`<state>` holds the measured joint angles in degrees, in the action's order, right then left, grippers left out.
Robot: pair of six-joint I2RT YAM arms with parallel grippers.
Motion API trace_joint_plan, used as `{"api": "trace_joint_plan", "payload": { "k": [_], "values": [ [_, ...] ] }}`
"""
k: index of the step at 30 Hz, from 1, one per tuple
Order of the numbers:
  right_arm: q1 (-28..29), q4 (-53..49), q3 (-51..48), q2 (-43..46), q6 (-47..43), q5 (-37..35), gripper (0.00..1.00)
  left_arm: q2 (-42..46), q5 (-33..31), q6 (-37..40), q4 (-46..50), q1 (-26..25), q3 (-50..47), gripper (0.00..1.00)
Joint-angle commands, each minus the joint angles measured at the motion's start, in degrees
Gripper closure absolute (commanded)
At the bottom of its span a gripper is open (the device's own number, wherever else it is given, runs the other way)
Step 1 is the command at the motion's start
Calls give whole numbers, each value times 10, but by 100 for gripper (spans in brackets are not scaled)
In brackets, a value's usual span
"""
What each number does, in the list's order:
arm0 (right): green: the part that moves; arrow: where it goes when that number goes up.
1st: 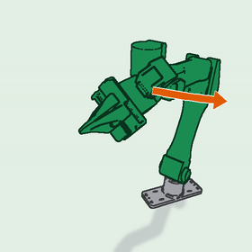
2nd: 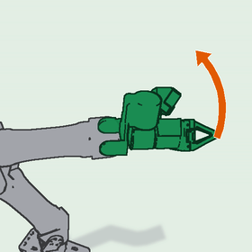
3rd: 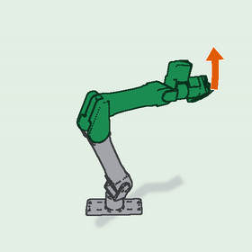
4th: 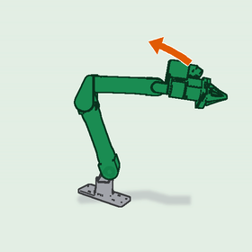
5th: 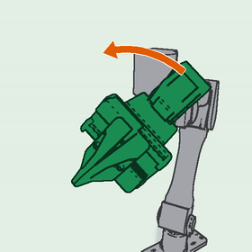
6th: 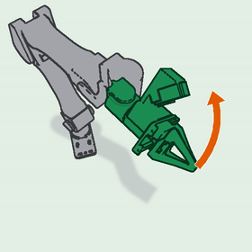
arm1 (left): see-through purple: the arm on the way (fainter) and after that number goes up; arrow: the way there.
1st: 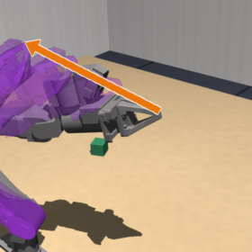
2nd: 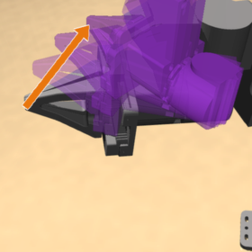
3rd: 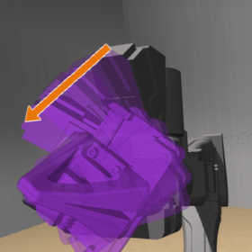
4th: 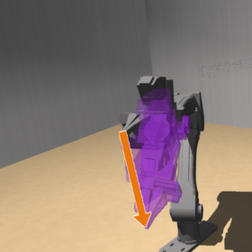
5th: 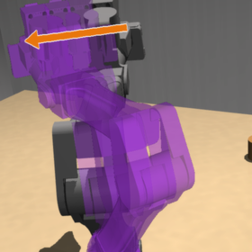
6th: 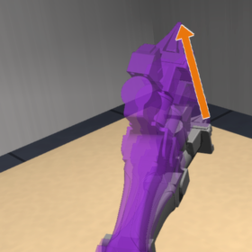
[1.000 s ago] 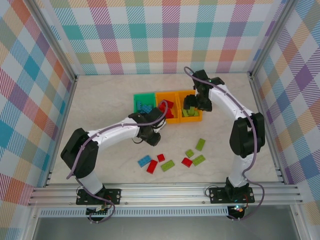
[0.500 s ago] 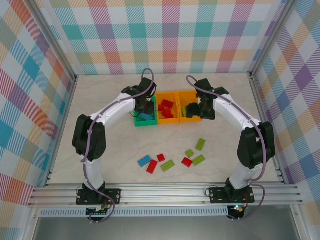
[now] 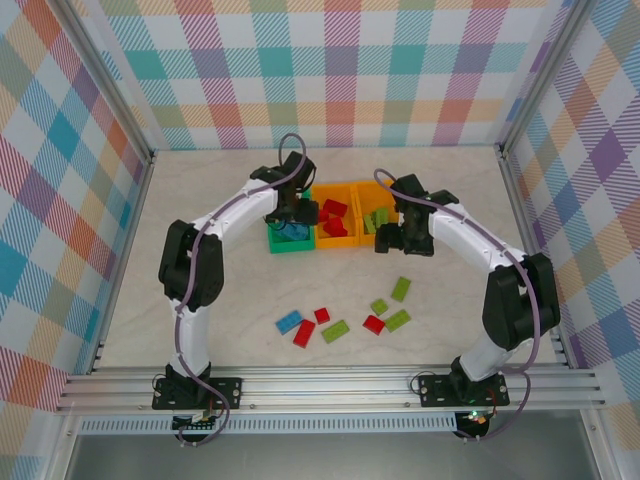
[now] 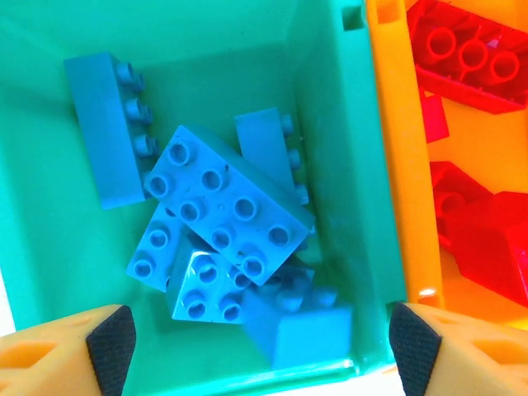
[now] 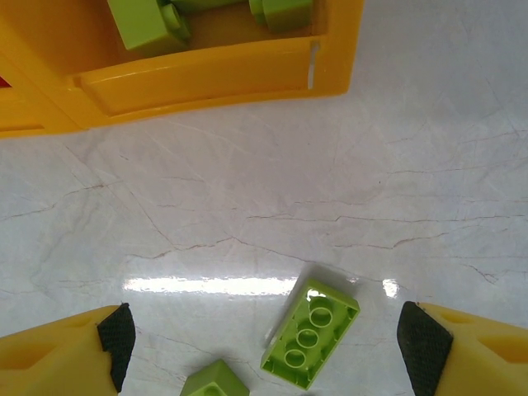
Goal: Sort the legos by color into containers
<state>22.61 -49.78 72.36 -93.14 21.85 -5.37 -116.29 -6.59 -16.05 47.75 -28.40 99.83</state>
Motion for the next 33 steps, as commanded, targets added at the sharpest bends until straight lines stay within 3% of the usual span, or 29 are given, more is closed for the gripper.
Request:
{"api": "trace_joint_plan", "payload": {
  "k": [1,11,20,24,30,33],
  "values": [
    [4,7,-9,24,4,9,15,70,2,-6,5,4,-31,15],
    [4,17,-56,51,9,8,14,323,54,190,-44,-66,-337,14],
    [4,16,-48,30,16,18,14,458,113,276,70,-75,-413,16],
    [3,14,-45,24,17,17,14,472,116,292,62,-101,-422,16],
    [3,5,-44,30,17,3,14,396,78,345,98,-148,-408,18],
    [4,3,-48,34,17,-1,13,359,93,369,124,-161,-396,18]
  ]
}}
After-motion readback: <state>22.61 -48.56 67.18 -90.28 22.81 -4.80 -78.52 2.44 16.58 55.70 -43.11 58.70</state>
